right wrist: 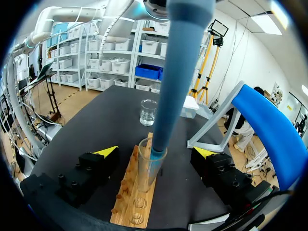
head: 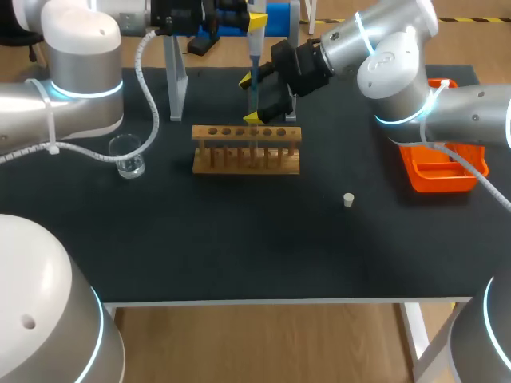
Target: Invert the test tube, pick up the pipette, mount the tip to pipette, aspirate from beaker and dispense into the tube, eject the tip, return the pipette, and cap with the stopper.
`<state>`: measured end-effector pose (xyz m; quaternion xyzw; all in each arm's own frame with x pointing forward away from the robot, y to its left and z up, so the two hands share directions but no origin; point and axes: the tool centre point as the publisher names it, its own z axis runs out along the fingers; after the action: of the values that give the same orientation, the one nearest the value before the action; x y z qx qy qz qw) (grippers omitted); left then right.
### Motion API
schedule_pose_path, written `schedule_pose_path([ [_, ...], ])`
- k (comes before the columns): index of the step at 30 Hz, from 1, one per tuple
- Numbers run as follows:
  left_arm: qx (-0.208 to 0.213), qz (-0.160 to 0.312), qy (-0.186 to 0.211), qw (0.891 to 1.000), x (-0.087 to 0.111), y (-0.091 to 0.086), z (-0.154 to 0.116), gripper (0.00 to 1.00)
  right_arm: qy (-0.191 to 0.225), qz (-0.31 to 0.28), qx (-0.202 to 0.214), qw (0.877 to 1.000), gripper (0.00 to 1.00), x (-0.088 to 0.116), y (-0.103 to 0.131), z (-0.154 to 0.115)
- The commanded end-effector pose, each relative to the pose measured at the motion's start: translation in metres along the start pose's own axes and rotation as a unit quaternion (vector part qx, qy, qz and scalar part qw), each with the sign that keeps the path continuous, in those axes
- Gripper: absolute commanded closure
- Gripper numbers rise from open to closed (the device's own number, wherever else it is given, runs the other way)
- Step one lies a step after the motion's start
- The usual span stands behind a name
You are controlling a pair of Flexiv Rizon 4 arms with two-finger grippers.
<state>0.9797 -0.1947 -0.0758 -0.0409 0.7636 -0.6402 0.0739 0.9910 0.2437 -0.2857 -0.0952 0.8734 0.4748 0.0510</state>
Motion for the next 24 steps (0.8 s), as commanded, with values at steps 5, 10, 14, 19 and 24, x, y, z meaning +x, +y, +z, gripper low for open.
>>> schedule_pose_path([
  [5,-0.001,0.000,-0.001,1.000,0.0013,0.0008,-0.0010,1.00,0.001,0.000,0.001,1.000,0.00,0.0001,0.0002,-0.0009],
  [10,0.001,-0.002,-0.003,1.000,0.0022,0.0028,-0.0010,1.00,0.001,0.000,0.001,1.000,0.00,0.0001,0.0002,-0.0009],
  [14,0.001,-0.003,-0.003,1.000,0.0024,0.0039,-0.0008,1.00,0.001,0.000,0.001,1.000,0.00,0.0001,0.0002,-0.0009],
  [19,0.000,-0.004,-0.003,1.000,0.0024,0.0048,-0.0004,1.00,0.001,0.000,0.001,1.000,0.00,0.0001,0.0002,-0.0009],
  [24,0.002,-0.002,-0.002,1.000,0.0023,0.0052,-0.0002,1.00,0.001,0.000,0.001,1.000,0.00,0.0001,0.0002,-0.0009],
])
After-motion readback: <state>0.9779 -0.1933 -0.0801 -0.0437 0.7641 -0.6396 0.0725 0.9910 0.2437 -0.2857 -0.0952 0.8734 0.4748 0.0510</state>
